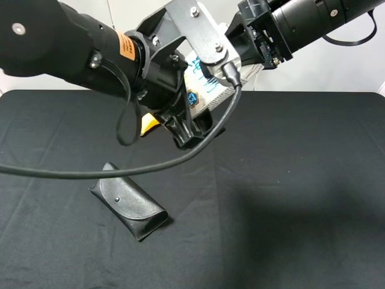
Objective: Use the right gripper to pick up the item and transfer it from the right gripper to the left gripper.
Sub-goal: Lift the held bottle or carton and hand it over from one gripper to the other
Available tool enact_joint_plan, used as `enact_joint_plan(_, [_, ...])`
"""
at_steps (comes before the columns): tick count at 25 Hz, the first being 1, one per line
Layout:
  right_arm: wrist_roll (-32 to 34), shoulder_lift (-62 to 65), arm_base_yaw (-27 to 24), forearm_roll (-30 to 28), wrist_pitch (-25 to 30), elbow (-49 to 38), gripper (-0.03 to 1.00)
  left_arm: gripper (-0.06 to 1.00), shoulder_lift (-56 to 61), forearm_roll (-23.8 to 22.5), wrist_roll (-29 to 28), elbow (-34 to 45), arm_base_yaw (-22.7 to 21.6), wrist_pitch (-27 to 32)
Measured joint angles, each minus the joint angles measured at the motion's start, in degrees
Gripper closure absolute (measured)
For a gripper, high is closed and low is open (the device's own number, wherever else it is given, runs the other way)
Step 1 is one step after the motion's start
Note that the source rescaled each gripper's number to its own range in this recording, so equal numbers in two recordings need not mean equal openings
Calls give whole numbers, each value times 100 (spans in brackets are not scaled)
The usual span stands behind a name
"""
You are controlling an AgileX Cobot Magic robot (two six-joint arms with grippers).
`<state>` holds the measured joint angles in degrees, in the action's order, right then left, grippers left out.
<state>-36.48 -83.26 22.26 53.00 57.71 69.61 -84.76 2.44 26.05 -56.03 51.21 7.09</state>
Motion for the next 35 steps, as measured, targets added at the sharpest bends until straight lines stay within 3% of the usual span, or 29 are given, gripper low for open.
enact_joint_plan(8, [0, 0, 0, 0, -43, 0, 92, -3, -11, 17, -203, 0, 0, -480])
enact_joint_plan(15, [0, 0, 0, 5, -43, 0, 92, 13, -11, 17, -221, 0, 0, -516])
enact_joint_plan(17, [0, 0, 0, 5, -43, 0, 92, 34, -11, 17, -232, 0, 0, -516])
enact_joint_plan(18, [0, 0, 0, 5, -43, 0, 92, 51, -11, 17, -236, 0, 0, -516])
enact_joint_plan(19, [8, 0, 0, 32, -79, 0, 92, 80, -11, 12, -236, 0, 0, -500])
enact_joint_plan(20, [17, 0, 0, 32, -67, 0, 92, 84, -18, -4, -223, 0, 8, -481])
enact_joint_plan(31, [30, -5, 0, 32, -61, 0, 91, 84, -18, -4, -212, 0, 12, -454])
enact_joint_plan(32, [30, -5, 0, 31, -62, 0, 79, 84, -18, -4, -212, 0, 12, -454])
enact_joint_plan(34, [30, -5, 0, 112, -62, 0, 34, 84, -23, -4, -212, 0, 12, -395])
enact_joint_plan(35, [19, -5, 0, 79, -70, 0, 17, 88, -44, -4, -212, 0, 12, -340])
